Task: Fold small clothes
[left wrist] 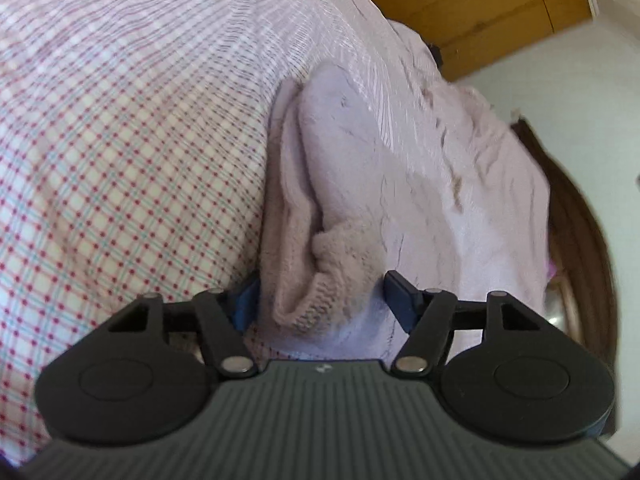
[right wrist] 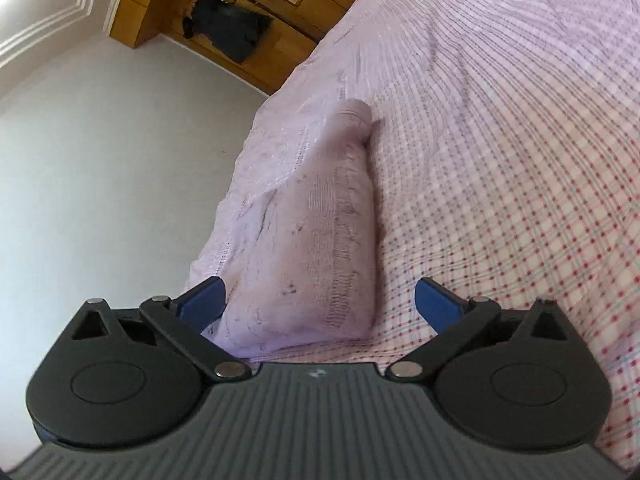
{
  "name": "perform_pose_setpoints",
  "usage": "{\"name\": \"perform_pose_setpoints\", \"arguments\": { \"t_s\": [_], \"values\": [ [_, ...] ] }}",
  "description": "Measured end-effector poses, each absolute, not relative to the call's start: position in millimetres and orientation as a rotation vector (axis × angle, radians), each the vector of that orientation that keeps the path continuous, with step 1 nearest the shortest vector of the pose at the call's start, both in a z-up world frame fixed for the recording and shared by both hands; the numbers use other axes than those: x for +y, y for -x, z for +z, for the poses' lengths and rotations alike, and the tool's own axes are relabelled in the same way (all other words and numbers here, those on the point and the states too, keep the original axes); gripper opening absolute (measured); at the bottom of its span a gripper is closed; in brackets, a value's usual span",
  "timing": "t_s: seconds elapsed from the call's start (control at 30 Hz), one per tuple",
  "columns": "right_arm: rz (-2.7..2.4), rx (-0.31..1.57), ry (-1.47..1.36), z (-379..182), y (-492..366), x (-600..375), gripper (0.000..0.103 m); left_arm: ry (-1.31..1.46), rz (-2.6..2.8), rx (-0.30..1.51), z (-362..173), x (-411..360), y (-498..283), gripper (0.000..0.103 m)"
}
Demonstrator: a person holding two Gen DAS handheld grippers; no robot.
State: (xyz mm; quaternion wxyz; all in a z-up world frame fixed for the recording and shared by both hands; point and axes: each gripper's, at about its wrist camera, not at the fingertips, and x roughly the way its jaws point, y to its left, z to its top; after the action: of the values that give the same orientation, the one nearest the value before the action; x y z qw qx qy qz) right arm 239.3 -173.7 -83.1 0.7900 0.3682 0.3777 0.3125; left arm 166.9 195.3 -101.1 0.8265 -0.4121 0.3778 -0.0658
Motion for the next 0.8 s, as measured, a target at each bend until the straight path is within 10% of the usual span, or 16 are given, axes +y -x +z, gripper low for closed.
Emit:
{"name": "perform_pose_setpoints", "arguments": {
  "t_s": [0.33,0.6,0.67,0.7,0.8],
  "values": [
    [0.760,0.891,-0.827,-101,-265,-135,0.093,0.858,-0.163,0.757,-104,187,-153,0.044],
    [0.802,0.826,-0.855,-111,-261,-138,0.094,0.930,-0.207,0.781,-120,196,-152,0.060],
    [0.805,0.861,-0.840,-115,-265,-134,0.085,0.923,-0.212,0.787,-118,195,-155,0.060],
    [0.784,0.894,-0.800,-115,-268,-130,0.065,0.917,-0.219,0.791,-118,195,-154,0.059],
    [0.722,0.906,-0.751,-113,-266,-126,0.062,0.896,-0.210,0.789,-118,189,-158,0.044]
  ]
}}
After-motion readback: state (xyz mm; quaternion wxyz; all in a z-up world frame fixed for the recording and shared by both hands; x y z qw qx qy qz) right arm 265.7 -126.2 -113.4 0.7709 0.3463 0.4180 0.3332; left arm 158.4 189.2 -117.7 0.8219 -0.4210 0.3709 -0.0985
